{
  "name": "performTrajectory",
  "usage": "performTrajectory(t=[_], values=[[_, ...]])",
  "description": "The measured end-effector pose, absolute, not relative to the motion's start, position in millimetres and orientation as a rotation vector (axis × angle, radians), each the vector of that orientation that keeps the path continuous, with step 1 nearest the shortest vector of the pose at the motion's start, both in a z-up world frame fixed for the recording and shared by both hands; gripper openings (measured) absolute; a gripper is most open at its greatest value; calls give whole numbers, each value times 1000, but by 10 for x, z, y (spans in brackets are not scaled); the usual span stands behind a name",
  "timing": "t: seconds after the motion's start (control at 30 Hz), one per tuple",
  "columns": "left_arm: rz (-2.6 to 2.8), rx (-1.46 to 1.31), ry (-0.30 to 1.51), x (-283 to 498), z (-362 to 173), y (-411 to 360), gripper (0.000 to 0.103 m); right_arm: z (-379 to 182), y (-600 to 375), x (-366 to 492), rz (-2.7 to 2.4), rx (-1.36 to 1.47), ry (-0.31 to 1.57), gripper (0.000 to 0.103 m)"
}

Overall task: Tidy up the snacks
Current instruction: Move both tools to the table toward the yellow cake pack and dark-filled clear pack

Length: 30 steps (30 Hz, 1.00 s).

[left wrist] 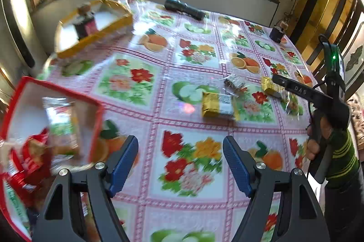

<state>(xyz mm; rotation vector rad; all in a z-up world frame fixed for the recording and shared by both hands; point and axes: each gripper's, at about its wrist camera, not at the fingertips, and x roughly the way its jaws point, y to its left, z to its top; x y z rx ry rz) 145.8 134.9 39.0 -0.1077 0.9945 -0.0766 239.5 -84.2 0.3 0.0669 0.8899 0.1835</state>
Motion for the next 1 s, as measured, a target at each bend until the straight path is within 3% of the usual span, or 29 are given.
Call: performTrajectory(t=[0.2,0.4,0.5,0.57,0.77,0.8,0.83,0.9,0.93,0.97,1.0], values=[[-50,-264,1041,1862,269,1263,77,-185,-836,2591,187,-12,998,64],[-18,-287,1059,2138,229,1177,77,-142,-719,2246,337,-31,1095,63],[20,-331,1056,2122,204,1299,77,151,-473,2015,394,-84,933,64],[30,-366,1071,2119,171,1380,77,174,-228,2100,381,-142,890,74],[75,-386,1077,2100,120,1558,77,-216,113,2512,362,-162,1005,74],[74,-387,1079,2105,110,1569,77,-288,123,2523,353,-176,1025,73],[71,-388,1081,2115,101,1568,77,-287,101,2489,361,-169,998,65],[59,-380,1081,2133,79,1539,77,-274,27,2423,363,-158,1008,46],[54,-377,1082,2144,72,1528,77,-270,-35,2372,351,-154,1024,27],[47,-377,1084,2162,56,1498,77,-256,-54,2336,353,-151,1030,18],[38,-376,1089,2183,37,1458,77,-244,-119,2255,365,-140,1032,18]])
